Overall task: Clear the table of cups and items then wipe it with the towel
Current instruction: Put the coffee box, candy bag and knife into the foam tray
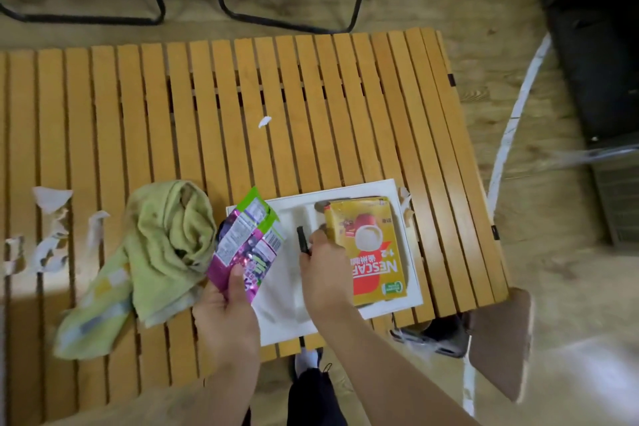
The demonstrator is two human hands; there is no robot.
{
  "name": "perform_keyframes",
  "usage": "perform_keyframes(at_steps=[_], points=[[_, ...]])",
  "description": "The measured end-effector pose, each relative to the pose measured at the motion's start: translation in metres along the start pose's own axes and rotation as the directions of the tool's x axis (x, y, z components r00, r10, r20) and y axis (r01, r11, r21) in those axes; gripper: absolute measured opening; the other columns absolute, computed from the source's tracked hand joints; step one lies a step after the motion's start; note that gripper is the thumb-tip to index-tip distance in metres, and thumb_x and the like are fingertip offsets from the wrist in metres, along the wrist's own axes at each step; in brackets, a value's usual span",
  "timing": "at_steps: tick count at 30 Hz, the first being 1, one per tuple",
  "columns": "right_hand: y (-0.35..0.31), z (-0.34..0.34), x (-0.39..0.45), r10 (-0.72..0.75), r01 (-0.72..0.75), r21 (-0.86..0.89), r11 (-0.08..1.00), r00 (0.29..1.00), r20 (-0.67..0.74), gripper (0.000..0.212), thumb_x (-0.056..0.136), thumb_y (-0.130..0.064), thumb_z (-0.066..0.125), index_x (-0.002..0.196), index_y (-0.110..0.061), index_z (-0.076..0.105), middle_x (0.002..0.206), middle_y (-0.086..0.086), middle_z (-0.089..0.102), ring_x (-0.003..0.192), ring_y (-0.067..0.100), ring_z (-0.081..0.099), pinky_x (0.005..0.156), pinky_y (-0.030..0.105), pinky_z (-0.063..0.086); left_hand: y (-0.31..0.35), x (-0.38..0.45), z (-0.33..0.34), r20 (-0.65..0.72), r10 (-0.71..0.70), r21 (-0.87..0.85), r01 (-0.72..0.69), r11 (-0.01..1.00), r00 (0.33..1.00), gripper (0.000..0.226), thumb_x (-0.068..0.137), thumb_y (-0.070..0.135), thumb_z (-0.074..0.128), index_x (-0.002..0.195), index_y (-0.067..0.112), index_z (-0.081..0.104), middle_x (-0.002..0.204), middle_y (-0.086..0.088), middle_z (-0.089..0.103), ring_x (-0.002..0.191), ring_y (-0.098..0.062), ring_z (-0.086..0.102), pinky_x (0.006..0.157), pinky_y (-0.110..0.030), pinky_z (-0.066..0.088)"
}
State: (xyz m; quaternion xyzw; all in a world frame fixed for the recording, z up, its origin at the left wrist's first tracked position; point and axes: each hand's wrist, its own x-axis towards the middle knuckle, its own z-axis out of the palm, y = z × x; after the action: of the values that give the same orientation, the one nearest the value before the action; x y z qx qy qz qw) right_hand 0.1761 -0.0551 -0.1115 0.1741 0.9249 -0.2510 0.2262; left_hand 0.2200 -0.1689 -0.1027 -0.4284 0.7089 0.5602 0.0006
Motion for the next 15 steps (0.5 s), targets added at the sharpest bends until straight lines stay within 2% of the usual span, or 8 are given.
perform_keyframes(at_steps=[3, 5, 7, 9, 10, 12, 14, 15], points=[[-0.003, 0.0, -0.004, -0.018, 0.019, 0.028, 0.999, 1.0, -0.004, 0.017, 0.097, -0.015, 0.055, 0.112, -0.007, 0.057, 0.105, 0.013, 0.065, 0.093, 0.033, 0.066, 0.069, 0.037, 0.052, 0.009, 0.013, -0.003, 0.028, 0.026, -0.019, -0.025, 1.0, 0.999, 0.017, 0.1, 0.019, 0.056, 0.106, 0.01, 0.069, 0.098, -0.008, 0.073, 0.092, -0.026, 0.067, 0.084, -0.038, 0.053], [-0.001, -0.001, -0.008, -0.029, 0.036, 0.105, 0.994, 0.997, -0.07, 0.014, 0.097, -0.011, 0.054, 0.11, -0.007, 0.058, 0.106, 0.011, 0.064, 0.092, 0.031, 0.065, 0.07, 0.037, 0.053, 0.019, 0.021, -0.008, 0.062, 0.078, 0.006, -0.078, 0.997, 0.995, 0.012, 0.101, 0.018, 0.055, 0.103, 0.019, 0.067, 0.092, 0.002, 0.072, 0.089, -0.021, 0.067, 0.076, -0.03, 0.052], [0.003, -0.004, -0.009, -0.042, 0.07, 0.183, 0.981, 0.987, -0.153, 0.015, 0.095, -0.005, 0.052, 0.107, -0.008, 0.06, 0.1, 0.008, 0.065, 0.087, 0.025, 0.064, 0.069, 0.032, 0.05, 0.027, 0.029, -0.015, 0.155, 0.167, 0.113, -0.186, 0.976, 0.974, 0.013, 0.101, 0.018, 0.053, 0.102, 0.027, 0.062, 0.085, 0.011, 0.068, 0.084, -0.013, 0.067, 0.068, -0.023, 0.045], [0.007, -0.009, -0.007, -0.059, 0.118, 0.265, 0.957, 0.974, -0.22, 0.017, 0.093, -0.001, 0.052, 0.106, -0.008, 0.061, 0.093, 0.006, 0.066, 0.081, 0.022, 0.063, 0.067, 0.031, 0.05, 0.034, 0.04, -0.023, 0.342, 0.265, 0.251, -0.36, 0.899, 0.902, 0.017, 0.101, 0.018, 0.051, 0.104, 0.031, 0.062, 0.083, 0.016, 0.066, 0.08, 0.004, 0.064, 0.063, -0.01, 0.04], [0.01, -0.012, -0.004, -0.067, 0.14, 0.306, 0.942, 0.969, -0.238, 0.019, 0.092, 0.002, 0.052, 0.105, -0.008, 0.062, 0.09, 0.005, 0.067, 0.079, 0.02, 0.062, 0.065, 0.03, 0.049, 0.036, 0.047, -0.025, 0.437, 0.284, 0.281, -0.429, 0.858, 0.854, 0.018, 0.101, 0.017, 0.051, 0.107, 0.028, 0.063, 0.085, 0.014, 0.067, 0.08, 0.006, 0.063, 0.061, -0.005, 0.038], [0.016, -0.02, -0.001, -0.086, 0.155, 0.348, 0.925, 0.975, -0.205, 0.03, 0.084, 0.01, 0.052, 0.106, -0.007, 0.063, 0.087, -0.002, 0.066, 0.078, 0.014, 0.06, 0.065, 0.018, 0.046, 0.04, 0.065, -0.023, 0.584, 0.249, 0.294, -0.487, 0.822, 0.772, 0.019, 0.101, 0.012, 0.051, 0.111, 0.017, 0.067, 0.089, 0.004, 0.07, 0.081, -0.006, 0.064, 0.064, -0.003, 0.038], [0.021, -0.025, 0.002, -0.101, 0.116, 0.365, 0.924, 0.993, -0.06, 0.039, 0.075, 0.015, 0.052, 0.103, -0.008, 0.066, 0.085, -0.005, 0.066, 0.078, 0.007, 0.06, 0.066, 0.007, 0.043, 0.046, 0.081, -0.014, 0.668, 0.198, 0.297, -0.502, 0.812, 0.717, 0.019, 0.101, 0.009, 0.051, 0.112, 0.01, 0.066, 0.093, -0.003, 0.07, 0.086, -0.019, 0.062, 0.069, -0.004, 0.038], [0.023, -0.027, 0.002, -0.106, 0.089, 0.378, 0.922, 0.994, 0.023, 0.038, 0.073, 0.015, 0.053, 0.099, -0.009, 0.067, 0.082, -0.005, 0.068, 0.075, 0.005, 0.062, 0.065, 0.008, 0.043, 0.05, 0.088, -0.009, 0.7, 0.173, 0.297, -0.503, 0.812, 0.693, 0.018, 0.101, 0.008, 0.051, 0.111, 0.01, 0.066, 0.095, -0.005, 0.069, 0.089, -0.021, 0.062, 0.073, -0.008, 0.04]])
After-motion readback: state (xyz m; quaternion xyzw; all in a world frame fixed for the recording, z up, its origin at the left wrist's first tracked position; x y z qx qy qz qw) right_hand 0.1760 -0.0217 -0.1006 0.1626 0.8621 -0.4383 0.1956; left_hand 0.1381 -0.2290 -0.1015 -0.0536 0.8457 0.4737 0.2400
